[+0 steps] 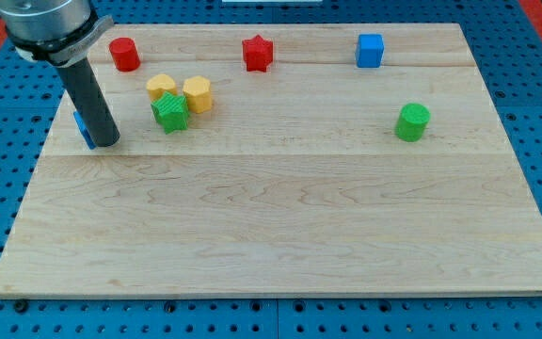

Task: Move your arm to the bottom left side of the board

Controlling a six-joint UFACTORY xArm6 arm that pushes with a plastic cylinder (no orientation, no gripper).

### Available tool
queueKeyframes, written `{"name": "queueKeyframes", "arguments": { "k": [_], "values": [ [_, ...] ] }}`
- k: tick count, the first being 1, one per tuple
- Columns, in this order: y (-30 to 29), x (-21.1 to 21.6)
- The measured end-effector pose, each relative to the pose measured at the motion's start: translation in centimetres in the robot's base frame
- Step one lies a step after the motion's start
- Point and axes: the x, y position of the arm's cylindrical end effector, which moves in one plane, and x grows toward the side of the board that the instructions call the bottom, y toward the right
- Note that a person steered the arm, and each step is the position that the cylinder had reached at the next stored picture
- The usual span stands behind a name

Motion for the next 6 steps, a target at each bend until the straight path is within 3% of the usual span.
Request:
{"name": "queueKeyframes", "arguments": {
  "k": [6],
  "values": [
    [10.6,0.4]
  ]
}}
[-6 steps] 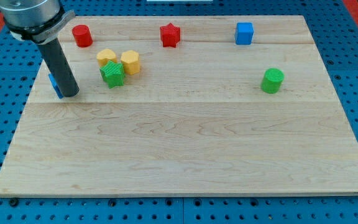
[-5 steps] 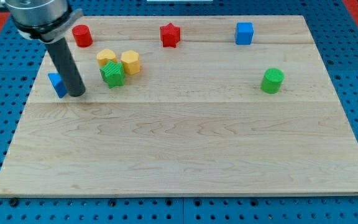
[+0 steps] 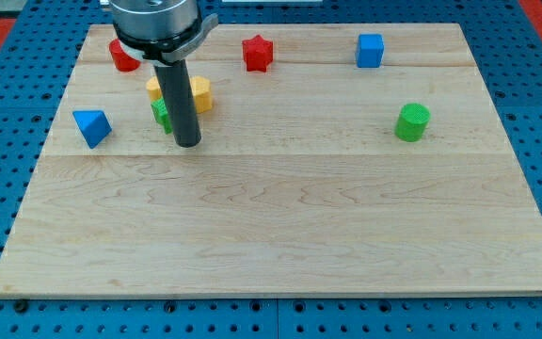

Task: Move your arm to the bottom left side of the board

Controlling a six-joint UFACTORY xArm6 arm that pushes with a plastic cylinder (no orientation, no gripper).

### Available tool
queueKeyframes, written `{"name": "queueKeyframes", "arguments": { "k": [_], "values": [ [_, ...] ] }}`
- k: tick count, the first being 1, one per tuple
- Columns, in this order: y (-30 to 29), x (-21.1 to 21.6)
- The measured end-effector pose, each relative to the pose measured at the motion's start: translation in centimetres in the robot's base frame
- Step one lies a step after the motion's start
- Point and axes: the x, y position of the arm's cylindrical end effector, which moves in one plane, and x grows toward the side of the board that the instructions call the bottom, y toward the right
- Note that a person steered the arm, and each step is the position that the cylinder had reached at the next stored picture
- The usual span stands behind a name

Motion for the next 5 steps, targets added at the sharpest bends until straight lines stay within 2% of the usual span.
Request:
{"name": "queueKeyframes", "arguments": {
  "k": [4,5],
  "values": [
    [4.0,-0.1],
    [12.2,2.2]
  ]
}}
